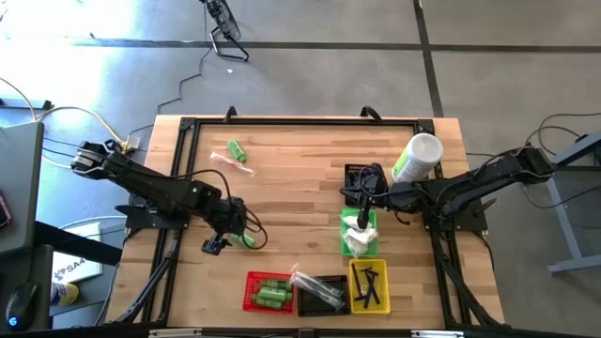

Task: Pick & Place Travel size toiletries
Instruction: Put the bottom green shampoo bottle into the red bin

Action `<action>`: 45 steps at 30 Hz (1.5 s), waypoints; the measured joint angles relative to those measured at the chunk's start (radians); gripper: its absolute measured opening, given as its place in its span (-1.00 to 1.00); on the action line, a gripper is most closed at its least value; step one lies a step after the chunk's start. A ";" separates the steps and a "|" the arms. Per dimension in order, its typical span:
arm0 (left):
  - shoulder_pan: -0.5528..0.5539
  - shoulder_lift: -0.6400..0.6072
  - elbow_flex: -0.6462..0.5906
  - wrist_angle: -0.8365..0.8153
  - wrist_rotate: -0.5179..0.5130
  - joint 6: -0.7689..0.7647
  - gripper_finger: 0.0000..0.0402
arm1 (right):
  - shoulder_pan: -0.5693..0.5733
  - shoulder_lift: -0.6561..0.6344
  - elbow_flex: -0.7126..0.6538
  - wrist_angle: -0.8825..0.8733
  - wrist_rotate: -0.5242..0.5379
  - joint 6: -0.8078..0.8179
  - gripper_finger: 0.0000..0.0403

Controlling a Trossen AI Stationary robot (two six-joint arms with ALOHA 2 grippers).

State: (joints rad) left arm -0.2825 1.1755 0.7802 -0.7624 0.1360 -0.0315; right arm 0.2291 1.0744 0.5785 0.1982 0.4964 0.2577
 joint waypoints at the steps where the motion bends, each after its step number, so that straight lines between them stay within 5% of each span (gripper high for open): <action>1: 0.000 0.000 -0.004 0.000 0.000 0.000 0.45 | 0.000 0.000 0.000 0.000 0.000 0.000 -0.99; 45: 0.000 0.000 -0.016 0.005 -0.064 0.002 0.45 | 0.000 0.000 0.000 -0.026 -0.001 -0.001 -0.99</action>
State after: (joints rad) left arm -0.2821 1.1760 0.7643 -0.7578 0.0719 -0.0299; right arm 0.2294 1.0748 0.5785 0.1725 0.4953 0.2570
